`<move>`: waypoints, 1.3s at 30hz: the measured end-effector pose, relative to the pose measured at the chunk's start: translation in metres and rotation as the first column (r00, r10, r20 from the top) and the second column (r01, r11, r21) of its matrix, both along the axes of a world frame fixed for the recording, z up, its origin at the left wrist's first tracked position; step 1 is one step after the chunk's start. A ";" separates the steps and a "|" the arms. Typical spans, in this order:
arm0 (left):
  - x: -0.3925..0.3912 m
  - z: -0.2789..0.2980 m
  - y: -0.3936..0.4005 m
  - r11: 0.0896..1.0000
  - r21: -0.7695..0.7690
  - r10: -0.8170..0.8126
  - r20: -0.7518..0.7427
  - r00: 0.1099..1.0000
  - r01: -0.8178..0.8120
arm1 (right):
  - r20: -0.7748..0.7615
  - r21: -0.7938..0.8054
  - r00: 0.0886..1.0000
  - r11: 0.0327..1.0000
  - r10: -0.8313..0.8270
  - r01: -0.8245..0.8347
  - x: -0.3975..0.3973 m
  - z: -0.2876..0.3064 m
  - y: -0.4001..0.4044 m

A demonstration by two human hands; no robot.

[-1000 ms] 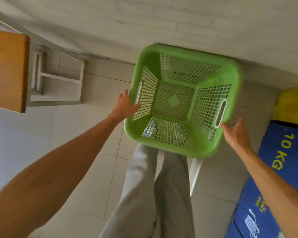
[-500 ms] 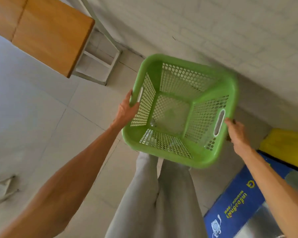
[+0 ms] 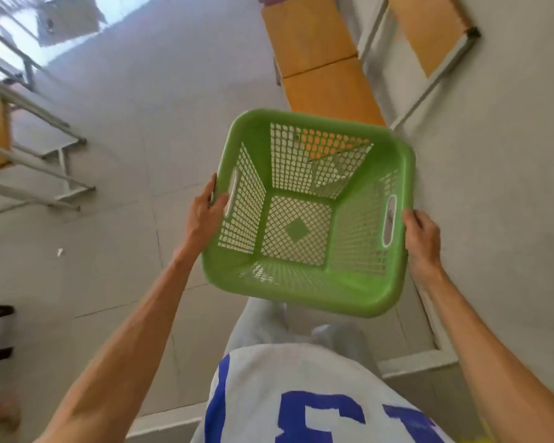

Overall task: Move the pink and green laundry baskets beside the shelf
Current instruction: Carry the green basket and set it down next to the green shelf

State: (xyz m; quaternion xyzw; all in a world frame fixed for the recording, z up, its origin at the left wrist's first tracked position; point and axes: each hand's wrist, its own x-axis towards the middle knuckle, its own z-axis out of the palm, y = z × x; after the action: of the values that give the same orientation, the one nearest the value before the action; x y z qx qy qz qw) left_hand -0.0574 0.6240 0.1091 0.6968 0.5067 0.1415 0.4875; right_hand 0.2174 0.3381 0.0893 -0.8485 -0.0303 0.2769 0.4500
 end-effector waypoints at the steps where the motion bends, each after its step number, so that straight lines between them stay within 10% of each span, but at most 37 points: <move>1: -0.016 0.005 0.020 0.999 -0.003 0.054 0.011 0.998 -0.054 | 0.035 0.012 0.998 0.999 0.048 -0.048 -0.001 0.008 0.036; 15: -0.090 0.062 0.314 0.925 -0.151 0.379 0.359 0.853 -0.348 | 0.231 0.163 0.952 0.957 0.200 -0.241 -0.017 0.084 0.423; 39: 0.221 0.090 0.861 0.966 -0.191 0.240 0.434 0.868 -0.172 | 0.087 0.279 0.993 0.959 -0.077 0.050 0.254 0.118 0.910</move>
State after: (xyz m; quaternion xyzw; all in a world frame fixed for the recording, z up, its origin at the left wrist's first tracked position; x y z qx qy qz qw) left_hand 0.1641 1.4849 0.1987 0.5485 0.4594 0.3142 0.6240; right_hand 0.4719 1.2477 0.2071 -0.7904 -0.0629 0.2139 0.5706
